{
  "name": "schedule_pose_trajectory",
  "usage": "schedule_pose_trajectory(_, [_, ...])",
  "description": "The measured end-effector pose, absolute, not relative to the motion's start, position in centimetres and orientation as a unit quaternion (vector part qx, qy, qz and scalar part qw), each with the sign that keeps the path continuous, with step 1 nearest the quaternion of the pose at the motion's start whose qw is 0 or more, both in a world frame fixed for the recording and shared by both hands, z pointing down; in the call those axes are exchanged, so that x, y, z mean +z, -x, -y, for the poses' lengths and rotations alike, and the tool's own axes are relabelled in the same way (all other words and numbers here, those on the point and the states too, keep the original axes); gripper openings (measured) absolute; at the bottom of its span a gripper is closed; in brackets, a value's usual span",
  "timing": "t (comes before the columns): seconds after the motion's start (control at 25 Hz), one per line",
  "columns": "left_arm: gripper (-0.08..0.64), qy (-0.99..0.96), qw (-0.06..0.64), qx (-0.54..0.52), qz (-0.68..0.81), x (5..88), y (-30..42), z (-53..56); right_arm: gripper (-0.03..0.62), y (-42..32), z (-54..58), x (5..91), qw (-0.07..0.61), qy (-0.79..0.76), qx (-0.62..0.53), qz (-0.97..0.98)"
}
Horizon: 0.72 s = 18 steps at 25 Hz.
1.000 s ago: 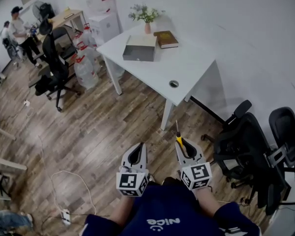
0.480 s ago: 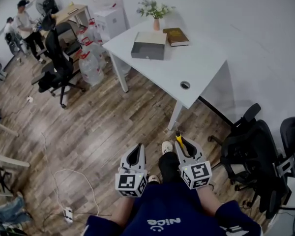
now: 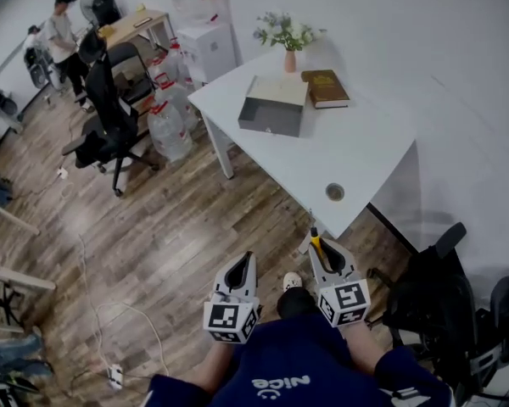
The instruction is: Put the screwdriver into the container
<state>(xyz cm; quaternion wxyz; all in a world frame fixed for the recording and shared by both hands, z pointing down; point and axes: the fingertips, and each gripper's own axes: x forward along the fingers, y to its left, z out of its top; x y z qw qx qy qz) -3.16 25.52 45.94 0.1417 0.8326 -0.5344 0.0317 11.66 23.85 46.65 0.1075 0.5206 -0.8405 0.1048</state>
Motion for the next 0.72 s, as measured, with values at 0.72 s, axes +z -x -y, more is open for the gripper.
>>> schedule_pose_trajectory(0.72, [0.015, -0.829, 0.152, 0.029, 0.538, 46.0, -4.5, -8.6, 0.092, -18.1, -7.1, 45.9, 0.109, -0.493, 0.092, 0.858])
